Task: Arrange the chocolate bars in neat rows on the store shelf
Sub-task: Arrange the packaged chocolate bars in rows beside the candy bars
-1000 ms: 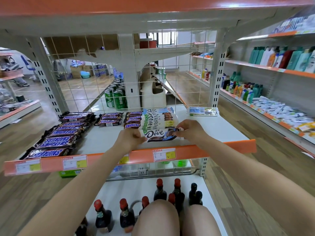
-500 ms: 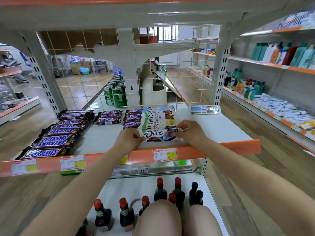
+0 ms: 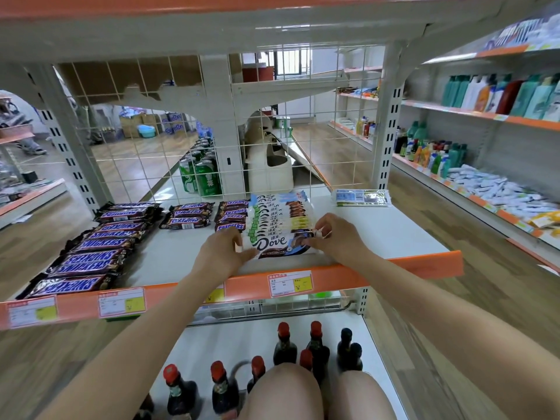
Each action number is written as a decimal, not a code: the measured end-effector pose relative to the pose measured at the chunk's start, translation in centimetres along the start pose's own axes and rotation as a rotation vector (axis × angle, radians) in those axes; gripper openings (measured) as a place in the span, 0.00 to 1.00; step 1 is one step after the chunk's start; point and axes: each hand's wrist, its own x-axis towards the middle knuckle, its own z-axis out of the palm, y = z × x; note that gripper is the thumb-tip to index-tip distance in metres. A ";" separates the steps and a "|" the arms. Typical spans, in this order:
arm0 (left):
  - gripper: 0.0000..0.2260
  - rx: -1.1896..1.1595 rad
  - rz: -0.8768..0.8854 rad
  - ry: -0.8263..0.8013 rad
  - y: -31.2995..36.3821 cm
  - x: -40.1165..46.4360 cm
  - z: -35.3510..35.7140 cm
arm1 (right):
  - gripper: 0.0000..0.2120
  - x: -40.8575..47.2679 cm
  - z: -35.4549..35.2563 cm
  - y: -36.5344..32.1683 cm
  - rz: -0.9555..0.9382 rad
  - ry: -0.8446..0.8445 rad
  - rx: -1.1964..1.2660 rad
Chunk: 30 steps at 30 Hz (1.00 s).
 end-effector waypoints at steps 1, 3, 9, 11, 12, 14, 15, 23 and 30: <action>0.14 0.007 0.061 0.057 0.0 -0.1 0.0 | 0.18 0.1 -0.1 0.1 -0.011 0.014 -0.002; 0.12 -0.007 0.191 0.167 0.2 -0.2 -0.1 | 0.16 0.2 -0.6 0.3 -0.033 0.052 -0.015; 0.11 0.126 0.477 0.229 3.4 1.0 0.3 | 0.19 0.5 -3.0 1.2 -0.089 0.103 -0.147; 0.10 0.201 0.528 0.210 5.1 1.6 0.5 | 0.20 0.4 -3.6 1.8 -0.079 0.098 -0.181; 0.10 0.222 0.553 0.203 5.8 2.0 0.5 | 0.21 0.3 -3.9 2.1 -0.072 0.096 -0.194; 0.11 0.238 0.580 0.186 7.3 2.6 0.9 | 0.21 0.2 -4.5 2.6 -0.070 0.101 -0.227; 0.11 0.236 0.580 0.177 8.1 2.8 1.2 | 0.22 0.2 -4.8 2.9 -0.069 0.107 -0.245; 0.18 0.312 0.533 -0.063 13.3 4.8 4.2 | 0.22 1.4 -7.0 5.9 0.000 0.115 -0.350; 0.17 0.358 0.522 -0.125 15.7 7.0 6.4 | 0.18 3.7 -8.3 8.6 0.032 0.055 -0.483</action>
